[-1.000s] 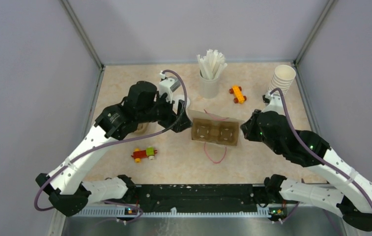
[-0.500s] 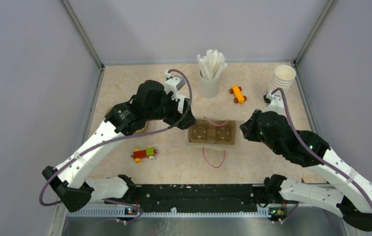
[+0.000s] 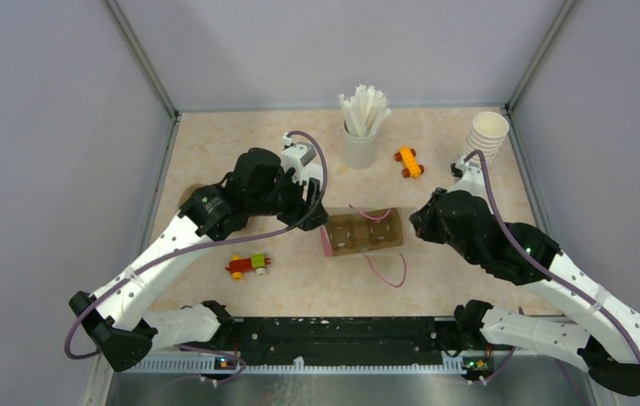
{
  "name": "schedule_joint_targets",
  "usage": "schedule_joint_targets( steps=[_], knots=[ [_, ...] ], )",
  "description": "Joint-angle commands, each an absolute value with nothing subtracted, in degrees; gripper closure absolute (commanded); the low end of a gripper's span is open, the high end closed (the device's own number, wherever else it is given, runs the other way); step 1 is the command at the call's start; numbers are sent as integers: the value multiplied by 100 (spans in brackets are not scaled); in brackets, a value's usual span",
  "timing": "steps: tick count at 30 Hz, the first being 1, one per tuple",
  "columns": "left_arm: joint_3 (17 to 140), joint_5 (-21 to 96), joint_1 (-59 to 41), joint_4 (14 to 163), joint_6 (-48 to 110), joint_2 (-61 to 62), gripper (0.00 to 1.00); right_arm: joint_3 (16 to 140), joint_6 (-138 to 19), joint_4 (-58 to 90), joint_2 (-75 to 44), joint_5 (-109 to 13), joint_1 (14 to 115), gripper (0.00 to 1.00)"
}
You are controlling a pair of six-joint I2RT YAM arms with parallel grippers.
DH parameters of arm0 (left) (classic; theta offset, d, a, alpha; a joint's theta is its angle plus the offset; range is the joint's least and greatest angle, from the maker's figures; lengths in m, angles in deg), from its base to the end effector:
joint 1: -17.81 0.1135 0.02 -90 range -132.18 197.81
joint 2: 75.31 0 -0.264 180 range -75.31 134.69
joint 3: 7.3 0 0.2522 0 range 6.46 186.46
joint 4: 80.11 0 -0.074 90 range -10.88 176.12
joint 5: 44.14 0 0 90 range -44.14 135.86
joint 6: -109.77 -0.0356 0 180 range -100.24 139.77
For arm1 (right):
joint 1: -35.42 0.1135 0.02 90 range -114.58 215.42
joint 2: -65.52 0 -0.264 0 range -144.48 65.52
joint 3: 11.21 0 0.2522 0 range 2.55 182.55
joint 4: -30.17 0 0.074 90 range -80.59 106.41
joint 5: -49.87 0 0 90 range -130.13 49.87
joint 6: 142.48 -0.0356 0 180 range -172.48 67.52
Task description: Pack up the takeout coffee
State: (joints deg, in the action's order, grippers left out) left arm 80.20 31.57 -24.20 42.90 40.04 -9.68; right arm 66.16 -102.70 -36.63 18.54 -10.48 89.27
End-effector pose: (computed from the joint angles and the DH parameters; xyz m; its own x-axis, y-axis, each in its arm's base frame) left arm 0.1679 -0.1630 0.3855 -0.6776 0.1585 -0.7181 0.6010 0.6821 -0.4166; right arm 0.0979 0.1042 0.3718 -0.5828 0.3344 -0.7406 -0.0296 0.9021 0.4306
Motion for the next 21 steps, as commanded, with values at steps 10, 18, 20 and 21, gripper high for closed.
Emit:
schedule_joint_targets(
  steps=[10,18,20,21],
  knots=[
    [9031,3207,-2400,3904,4996,-877,6,6731,-10736,-3676,1722,-762,8961,100],
    [9096,2880,-2402,3798,5135,-744,6,6966,-11466,-4288,1988,54,8961,100],
    [9222,2792,-2402,3815,5199,-696,6,7023,-11618,-4482,1986,144,8957,100],
    [9320,2688,-2402,3802,5256,-644,6,7030,-11683,-4534,1977,148,8956,100]
  ],
)
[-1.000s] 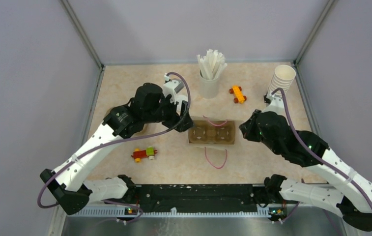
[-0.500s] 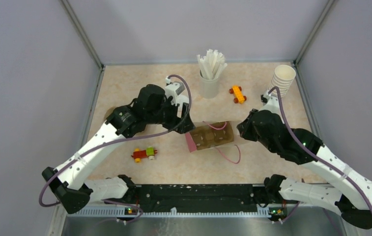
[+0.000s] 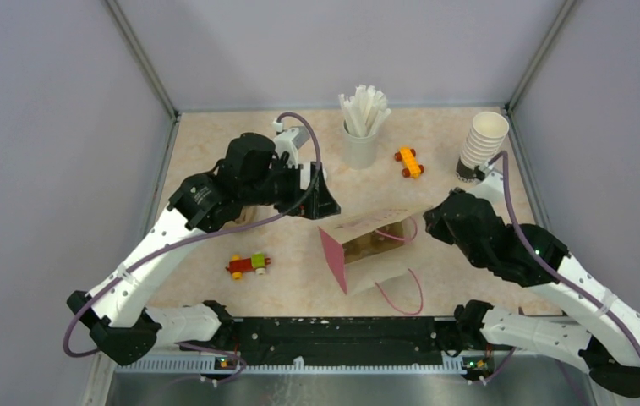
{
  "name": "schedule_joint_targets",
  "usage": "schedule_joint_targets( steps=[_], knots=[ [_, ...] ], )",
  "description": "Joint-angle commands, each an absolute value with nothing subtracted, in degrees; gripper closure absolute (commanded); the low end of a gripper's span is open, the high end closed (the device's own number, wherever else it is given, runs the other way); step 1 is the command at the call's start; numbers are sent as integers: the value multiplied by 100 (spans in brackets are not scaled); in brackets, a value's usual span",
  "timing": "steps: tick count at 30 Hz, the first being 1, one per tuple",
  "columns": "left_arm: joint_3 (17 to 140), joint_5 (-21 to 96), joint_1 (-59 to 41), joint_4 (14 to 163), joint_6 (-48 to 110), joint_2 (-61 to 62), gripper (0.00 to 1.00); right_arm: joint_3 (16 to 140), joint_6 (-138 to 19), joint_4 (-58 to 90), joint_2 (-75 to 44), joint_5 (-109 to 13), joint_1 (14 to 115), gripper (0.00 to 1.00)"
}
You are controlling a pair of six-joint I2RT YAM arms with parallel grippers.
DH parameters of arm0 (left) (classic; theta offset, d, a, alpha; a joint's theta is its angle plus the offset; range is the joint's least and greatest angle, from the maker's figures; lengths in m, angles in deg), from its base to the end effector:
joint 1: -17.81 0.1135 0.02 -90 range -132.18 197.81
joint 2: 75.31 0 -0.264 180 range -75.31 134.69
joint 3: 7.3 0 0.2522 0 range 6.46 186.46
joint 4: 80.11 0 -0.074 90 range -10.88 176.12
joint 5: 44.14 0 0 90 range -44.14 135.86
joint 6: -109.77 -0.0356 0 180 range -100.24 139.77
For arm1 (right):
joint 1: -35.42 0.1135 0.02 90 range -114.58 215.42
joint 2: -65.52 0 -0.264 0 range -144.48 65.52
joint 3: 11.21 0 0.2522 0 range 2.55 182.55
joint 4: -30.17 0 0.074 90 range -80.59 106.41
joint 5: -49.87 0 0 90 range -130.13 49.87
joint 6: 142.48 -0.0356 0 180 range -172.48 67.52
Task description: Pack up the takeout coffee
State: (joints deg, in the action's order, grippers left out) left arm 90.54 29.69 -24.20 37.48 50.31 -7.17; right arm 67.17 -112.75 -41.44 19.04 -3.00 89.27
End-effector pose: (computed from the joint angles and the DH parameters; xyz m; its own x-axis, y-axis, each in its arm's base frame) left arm 0.1656 -0.1625 0.4250 -0.7609 0.0286 -0.6482 0.4995 0.6633 -0.5572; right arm 0.0947 0.0932 0.3728 -0.5081 0.4782 -0.7164 0.1439 0.8672 0.4768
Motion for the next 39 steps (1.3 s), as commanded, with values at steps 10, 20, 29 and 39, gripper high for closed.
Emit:
schedule_joint_targets(
  steps=[10,20,29,39],
  knots=[
    [9005,1623,-2402,3937,4893,-683,16,7258,-11961,-4831,1588,379,8957,100],
    [9868,1735,-2402,2259,4523,-287,6,7261,-11625,-4462,1387,7,8544,100],
    [8478,1627,-2649,4661,6772,-944,14,7133,-11512,-4199,1474,-110,8508,100],
    [8759,3203,-3561,3737,7263,-507,21,7045,-11472,-4025,1578,-147,8475,100]
  ],
)
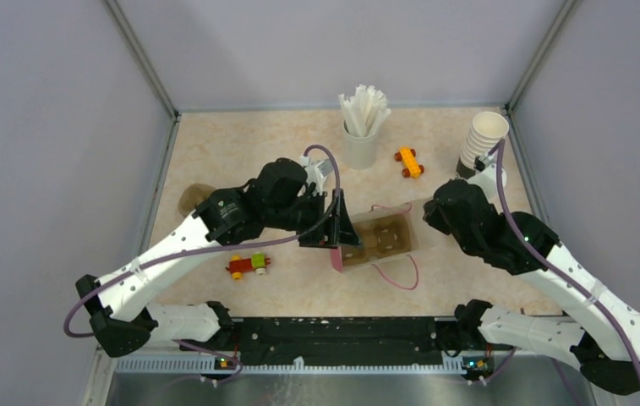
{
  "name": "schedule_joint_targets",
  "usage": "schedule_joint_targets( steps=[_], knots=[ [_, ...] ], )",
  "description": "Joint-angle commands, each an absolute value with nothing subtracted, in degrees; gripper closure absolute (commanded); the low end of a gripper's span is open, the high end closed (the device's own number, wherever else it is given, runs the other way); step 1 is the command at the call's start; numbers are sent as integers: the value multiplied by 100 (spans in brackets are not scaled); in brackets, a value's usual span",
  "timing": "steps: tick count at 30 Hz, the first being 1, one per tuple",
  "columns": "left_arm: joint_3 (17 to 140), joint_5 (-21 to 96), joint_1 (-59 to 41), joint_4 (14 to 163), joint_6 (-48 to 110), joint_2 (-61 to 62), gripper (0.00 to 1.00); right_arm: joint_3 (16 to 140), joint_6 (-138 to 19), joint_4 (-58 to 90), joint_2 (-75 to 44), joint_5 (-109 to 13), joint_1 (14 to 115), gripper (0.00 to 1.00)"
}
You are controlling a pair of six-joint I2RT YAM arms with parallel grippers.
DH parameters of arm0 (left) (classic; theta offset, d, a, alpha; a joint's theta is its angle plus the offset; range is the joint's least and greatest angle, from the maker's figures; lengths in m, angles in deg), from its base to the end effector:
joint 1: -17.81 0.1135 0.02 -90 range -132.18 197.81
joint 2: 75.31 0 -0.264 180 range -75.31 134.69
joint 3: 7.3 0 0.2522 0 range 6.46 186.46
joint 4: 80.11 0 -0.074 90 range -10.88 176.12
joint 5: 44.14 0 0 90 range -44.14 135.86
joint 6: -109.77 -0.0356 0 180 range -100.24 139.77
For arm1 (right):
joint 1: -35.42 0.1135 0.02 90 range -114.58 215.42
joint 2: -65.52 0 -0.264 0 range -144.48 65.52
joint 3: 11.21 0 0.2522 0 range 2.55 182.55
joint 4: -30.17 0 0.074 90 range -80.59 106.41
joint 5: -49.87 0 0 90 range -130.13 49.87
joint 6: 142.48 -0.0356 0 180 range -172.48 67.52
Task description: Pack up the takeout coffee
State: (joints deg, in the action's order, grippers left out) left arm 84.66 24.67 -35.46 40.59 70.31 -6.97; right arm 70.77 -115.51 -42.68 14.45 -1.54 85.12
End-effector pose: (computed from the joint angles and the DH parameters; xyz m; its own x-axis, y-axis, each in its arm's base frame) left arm 0.1336 -0.2006 0.3974 -0.9342 0.0483 -0.3535 0.3172 0.5657 -0.7611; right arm 0.1115 0.0972 0.3804 -0.4599 0.5348 -0.7089 0.2510 0.8441 0.4739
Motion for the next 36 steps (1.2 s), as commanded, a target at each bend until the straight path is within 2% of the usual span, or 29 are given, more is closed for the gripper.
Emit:
schedule_joint_targets(
  steps=[1,6,12,15,17,19,20,26,27,33,34,36],
  knots=[
    [8778,3255,-3570,3619,7237,-464,23,7040,-11462,-4028,1592,-135,8473,100],
    [8593,3574,-3588,3702,6988,-347,33,6888,-11418,-3842,1722,-213,8464,100],
    [9247,4398,-3580,3459,6193,27,31,6688,-11198,-3509,1896,-392,8469,100],
    [9413,4489,-3580,3395,5932,236,34,6691,-11194,-3555,1895,-396,8464,100],
    [9486,4492,-3580,3361,5893,306,46,6693,-11188,-3562,1908,-383,8464,100],
    [9475,4470,-3580,3443,5844,312,67,6688,-11137,-3530,1923,-368,8464,100],
    [9483,4554,-3580,3459,5843,309,73,6688,-11068,-3496,1937,-358,8464,100],
    [9626,4723,-3572,3698,5300,416,99,6809,-10362,-3101,1863,-449,8459,100],
    [9670,4695,-3571,3789,5147,437,100,6877,-10167,-3012,1848,-494,8454,99],
    [9681,4631,-3432,4399,4283,366,100,7433,-9520,-3185,1670,-418,8407,81],
    [9677,4630,-3378,4416,4238,344,100,7529,-9490,-3285,1654,-474,8404,77],
    [9673,4615,-3264,4376,4230,305,100,7720,-9499,-3468,1658,-723,8403,59]
  ],
)
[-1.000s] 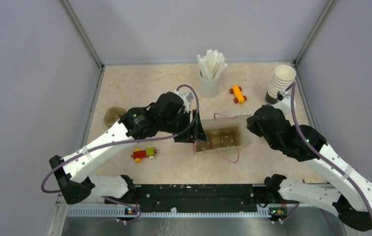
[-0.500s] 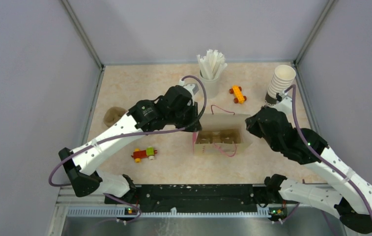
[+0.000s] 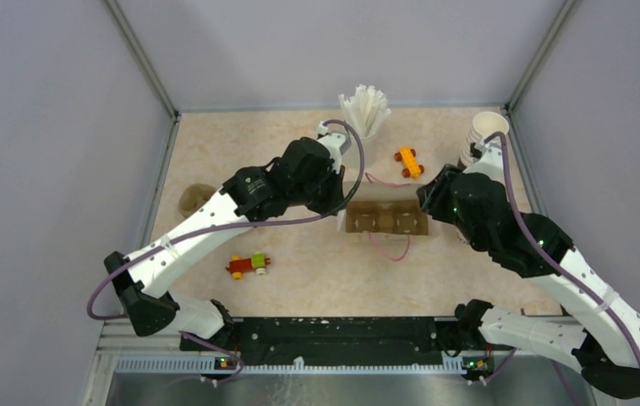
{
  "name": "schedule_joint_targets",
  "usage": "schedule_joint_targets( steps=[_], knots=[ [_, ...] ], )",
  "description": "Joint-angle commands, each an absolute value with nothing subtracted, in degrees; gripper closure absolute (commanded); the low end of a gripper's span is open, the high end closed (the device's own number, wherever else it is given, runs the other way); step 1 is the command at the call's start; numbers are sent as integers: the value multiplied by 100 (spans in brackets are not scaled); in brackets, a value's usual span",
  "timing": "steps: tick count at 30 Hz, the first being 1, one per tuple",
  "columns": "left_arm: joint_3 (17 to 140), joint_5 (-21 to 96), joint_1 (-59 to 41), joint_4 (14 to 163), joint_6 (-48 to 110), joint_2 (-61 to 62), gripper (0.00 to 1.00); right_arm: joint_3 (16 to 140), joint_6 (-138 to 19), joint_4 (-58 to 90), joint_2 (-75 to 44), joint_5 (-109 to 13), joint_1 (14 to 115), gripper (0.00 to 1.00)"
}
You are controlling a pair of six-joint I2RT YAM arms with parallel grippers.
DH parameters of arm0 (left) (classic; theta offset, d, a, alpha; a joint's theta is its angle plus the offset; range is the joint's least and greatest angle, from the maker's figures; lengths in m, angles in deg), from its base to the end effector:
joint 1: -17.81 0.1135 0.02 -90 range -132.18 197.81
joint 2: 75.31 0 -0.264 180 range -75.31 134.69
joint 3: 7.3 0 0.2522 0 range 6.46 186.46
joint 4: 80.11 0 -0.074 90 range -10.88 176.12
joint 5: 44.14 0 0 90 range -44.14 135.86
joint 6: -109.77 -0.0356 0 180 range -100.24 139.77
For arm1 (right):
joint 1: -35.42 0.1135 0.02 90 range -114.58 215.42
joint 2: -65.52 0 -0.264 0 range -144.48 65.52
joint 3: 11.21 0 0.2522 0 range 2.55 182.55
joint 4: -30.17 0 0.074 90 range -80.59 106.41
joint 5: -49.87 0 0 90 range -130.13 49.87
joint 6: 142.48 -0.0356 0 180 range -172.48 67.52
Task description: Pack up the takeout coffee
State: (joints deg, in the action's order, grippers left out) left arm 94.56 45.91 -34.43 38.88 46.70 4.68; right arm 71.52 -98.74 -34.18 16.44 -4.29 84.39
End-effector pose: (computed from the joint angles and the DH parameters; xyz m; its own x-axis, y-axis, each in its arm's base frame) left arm 0.1795 -0.2318 0.3982 -0.7025 0.1673 -0.6917 0.5294 0.7724 -0.3508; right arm 0.1112 0.0960 0.4002 -0.4348 0.3926 -0.8105 0.0478 0.9088 0.4146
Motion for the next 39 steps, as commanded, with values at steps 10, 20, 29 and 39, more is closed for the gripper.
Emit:
schedule_joint_targets(
  steps=[10,20,29,39],
  knots=[
    [9627,4214,-3118,4263,4358,272,100,8603,-9870,-4282,1911,-1254,8403,29],
    [9318,3931,-3114,4458,4040,-14,100,9566,-9579,-5573,1053,606,8288,1],
    [9014,3743,-3118,4400,3897,-441,100,8246,-8762,-4627,1004,-1262,5813,5],
    [8393,3533,-3116,4503,4064,-1018,100,6911,-8200,-4079,529,-2701,3764,1]
  ],
)
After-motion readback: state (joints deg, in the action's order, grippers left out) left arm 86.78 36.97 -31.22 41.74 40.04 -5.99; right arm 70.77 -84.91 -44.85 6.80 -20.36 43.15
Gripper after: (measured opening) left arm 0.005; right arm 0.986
